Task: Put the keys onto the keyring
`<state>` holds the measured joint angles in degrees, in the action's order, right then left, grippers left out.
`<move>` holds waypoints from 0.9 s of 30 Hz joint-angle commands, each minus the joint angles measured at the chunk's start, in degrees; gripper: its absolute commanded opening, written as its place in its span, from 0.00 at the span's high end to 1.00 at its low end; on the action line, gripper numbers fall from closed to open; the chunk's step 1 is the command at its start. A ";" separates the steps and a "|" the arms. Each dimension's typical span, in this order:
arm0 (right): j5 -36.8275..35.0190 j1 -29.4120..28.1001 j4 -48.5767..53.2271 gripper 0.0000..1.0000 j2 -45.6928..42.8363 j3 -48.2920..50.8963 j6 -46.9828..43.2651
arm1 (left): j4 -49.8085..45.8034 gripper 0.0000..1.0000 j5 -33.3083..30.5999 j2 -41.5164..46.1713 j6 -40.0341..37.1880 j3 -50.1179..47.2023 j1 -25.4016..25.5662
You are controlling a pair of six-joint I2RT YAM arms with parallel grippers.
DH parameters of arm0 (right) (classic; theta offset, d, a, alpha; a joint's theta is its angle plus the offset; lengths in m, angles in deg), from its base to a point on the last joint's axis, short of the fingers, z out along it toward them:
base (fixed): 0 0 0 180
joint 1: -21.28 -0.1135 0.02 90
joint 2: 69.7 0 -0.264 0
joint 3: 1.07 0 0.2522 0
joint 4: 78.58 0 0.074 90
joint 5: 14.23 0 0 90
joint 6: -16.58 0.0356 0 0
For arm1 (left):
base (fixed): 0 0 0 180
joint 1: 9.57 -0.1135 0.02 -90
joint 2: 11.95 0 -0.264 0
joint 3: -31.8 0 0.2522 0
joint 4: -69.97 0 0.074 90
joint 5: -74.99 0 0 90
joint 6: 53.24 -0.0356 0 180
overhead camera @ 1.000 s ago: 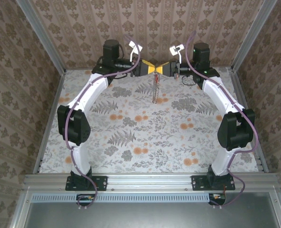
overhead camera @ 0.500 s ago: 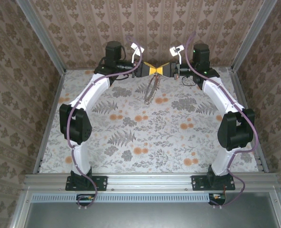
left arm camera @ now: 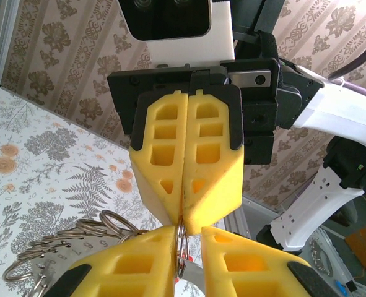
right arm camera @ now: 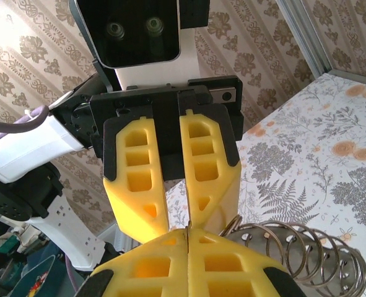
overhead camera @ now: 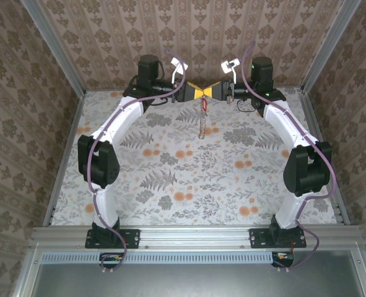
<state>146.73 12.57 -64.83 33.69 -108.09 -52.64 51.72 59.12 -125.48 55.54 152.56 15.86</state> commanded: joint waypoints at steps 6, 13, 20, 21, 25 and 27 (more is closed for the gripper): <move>0.41 0.37 -2.97 1.00 -1.00 0.81 0.48 | 0.07 0.84 2.23 1.66 -1.88 -1.09 0.32; 0.18 0.36 -5.24 1.00 -1.59 1.82 2.59 | 5.48 1.00 -0.11 1.30 2.40 -2.07 0.37; -6.08 2.50 -11.94 0.57 -5.86 6.35 8.91 | 20.31 1.00 -5.80 2.56 13.79 -7.24 0.32; -7.48 2.93 -12.93 0.54 -6.78 7.40 10.09 | 21.83 1.00 -6.36 2.74 15.13 -7.86 0.15; -16.77 3.70 -17.47 0.49 -10.90 14.17 15.31 | 26.14 1.00 -8.43 3.97 18.17 -9.78 0.39; -20.16 3.70 -21.95 0.48 -12.23 18.16 19.68 | 28.98 1.00 -9.05 4.73 20.01 -11.03 0.32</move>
<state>134.16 16.44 -79.30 24.25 -93.51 -39.57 72.05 51.62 -125.26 70.84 142.46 15.90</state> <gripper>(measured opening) 0.514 0.045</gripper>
